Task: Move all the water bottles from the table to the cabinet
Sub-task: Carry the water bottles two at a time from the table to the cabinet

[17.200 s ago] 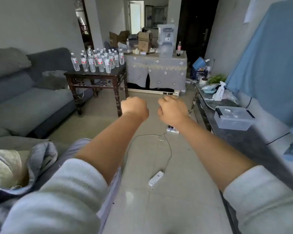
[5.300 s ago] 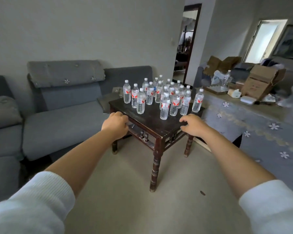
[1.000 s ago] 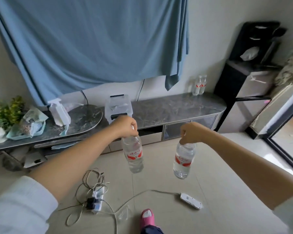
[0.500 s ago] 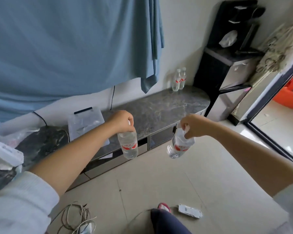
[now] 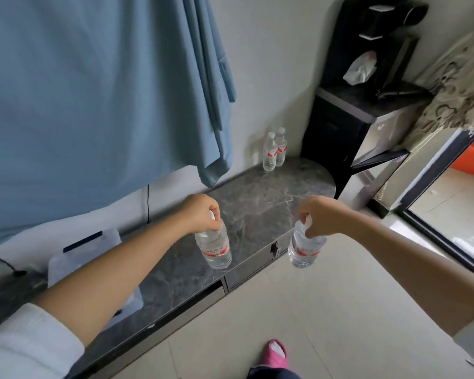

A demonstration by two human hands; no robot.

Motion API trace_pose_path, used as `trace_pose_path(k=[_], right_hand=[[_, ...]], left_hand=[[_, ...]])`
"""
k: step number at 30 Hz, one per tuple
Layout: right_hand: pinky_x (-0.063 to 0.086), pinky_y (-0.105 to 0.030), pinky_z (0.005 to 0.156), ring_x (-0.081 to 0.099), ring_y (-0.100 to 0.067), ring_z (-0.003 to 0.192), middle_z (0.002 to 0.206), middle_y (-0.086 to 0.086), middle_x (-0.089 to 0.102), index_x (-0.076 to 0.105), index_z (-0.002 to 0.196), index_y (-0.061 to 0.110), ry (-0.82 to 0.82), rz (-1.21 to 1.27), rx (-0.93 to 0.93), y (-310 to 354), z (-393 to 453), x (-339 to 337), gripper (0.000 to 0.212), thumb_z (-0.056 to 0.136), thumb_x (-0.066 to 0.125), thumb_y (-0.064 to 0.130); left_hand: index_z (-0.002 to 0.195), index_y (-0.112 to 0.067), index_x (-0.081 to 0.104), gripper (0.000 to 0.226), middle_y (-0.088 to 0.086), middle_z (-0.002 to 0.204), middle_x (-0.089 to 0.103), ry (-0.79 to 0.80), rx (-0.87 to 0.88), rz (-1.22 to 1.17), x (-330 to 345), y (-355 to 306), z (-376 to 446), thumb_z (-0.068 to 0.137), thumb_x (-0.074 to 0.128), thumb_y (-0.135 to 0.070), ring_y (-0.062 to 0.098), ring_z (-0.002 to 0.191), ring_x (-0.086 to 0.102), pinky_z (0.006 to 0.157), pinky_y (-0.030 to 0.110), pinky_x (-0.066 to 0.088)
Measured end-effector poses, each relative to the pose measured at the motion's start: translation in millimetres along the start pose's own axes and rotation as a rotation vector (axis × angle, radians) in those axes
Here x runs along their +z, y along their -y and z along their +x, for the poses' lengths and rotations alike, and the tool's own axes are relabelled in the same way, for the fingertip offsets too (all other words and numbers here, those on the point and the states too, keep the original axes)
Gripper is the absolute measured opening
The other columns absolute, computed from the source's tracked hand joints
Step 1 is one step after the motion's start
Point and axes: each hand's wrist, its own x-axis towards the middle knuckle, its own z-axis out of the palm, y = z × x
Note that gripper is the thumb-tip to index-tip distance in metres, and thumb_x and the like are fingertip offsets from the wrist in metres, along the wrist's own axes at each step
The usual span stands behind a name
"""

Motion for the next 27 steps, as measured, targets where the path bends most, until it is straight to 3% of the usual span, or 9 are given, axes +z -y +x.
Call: trace_pose_path(k=[4,6,9,12,15,20,27], right_hand=[[0.042,-0.027,0.066,0.052,-0.019,0.087,0.093,0.005,0.045,0.047,0.077,0.023,-0.024,0.01,0.014,-36,53,-11,0.018,0.073,0.063,0.014],[0.038,-0.023,0.058,0.049,-0.017,0.084,0.094,0.004,0.044,0.048,0.079,0.023,-0.022,0.028,0.027,-48,76,-15,0.017,0.074,0.063,0.016],[0.034,-0.019,0.053,0.049,-0.016,0.084,0.096,0.003,0.044,0.06,0.089,0.017,-0.018,0.054,0.056,-70,115,-21,0.016,0.074,0.064,0.015],[0.047,-0.029,0.066,0.058,-0.021,0.095,0.097,0.002,0.046,0.064,0.1,0.014,0.025,0.076,0.084,-88,151,-23,0.027,0.072,0.063,0.014],[0.054,-0.036,0.076,0.06,-0.024,0.097,0.097,0.002,0.047,0.064,0.099,0.015,0.083,0.088,0.113,-102,178,-25,0.026,0.072,0.064,0.015],[0.033,-0.016,0.053,0.046,-0.015,0.083,0.097,0.002,0.043,0.062,0.105,0.013,0.095,0.037,0.139,-121,233,-48,0.027,0.078,0.061,0.018],[0.029,-0.015,0.05,0.046,-0.016,0.083,0.095,0.003,0.039,0.061,0.105,0.013,0.111,0.055,0.188,-158,286,-66,0.028,0.077,0.061,0.019]], left_hand=[[0.059,-0.025,0.052,0.026,-0.007,0.072,0.051,-0.011,-0.008,-0.039,-11,-12,75,0.078,0.066,-0.012,0.014,0.084,0.048,0.055,0.014,0.032],[0.066,-0.021,0.057,0.017,-0.006,0.073,0.052,0.0,-0.011,-0.042,-13,-19,106,0.077,0.065,-0.011,0.014,0.083,0.048,0.054,0.014,0.032],[0.082,-0.017,0.066,0.009,0.006,0.093,0.062,0.013,0.009,-0.042,-13,-28,156,0.078,0.064,-0.01,0.016,0.088,0.051,0.057,0.02,0.035],[0.097,-0.01,0.071,0.018,0.007,0.11,0.067,0.037,0.017,-0.021,-9,-32,200,0.081,0.063,-0.013,0.022,0.103,0.058,0.058,0.022,0.034],[0.098,-0.011,0.07,0.019,0.005,0.113,0.066,0.071,0.035,0.008,-3,-35,231,0.082,0.062,-0.016,0.021,0.107,0.059,0.065,0.021,0.035],[0.096,-0.01,0.071,0.018,0.005,0.117,0.064,0.119,0.04,-0.066,-5,-38,297,0.081,0.063,-0.013,0.021,0.11,0.058,0.085,0.028,0.047],[0.091,-0.013,0.073,0.016,0.003,0.113,0.066,0.13,0.024,-0.123,1,-50,361,0.078,0.065,-0.015,0.021,0.107,0.06,0.087,0.032,0.05]])
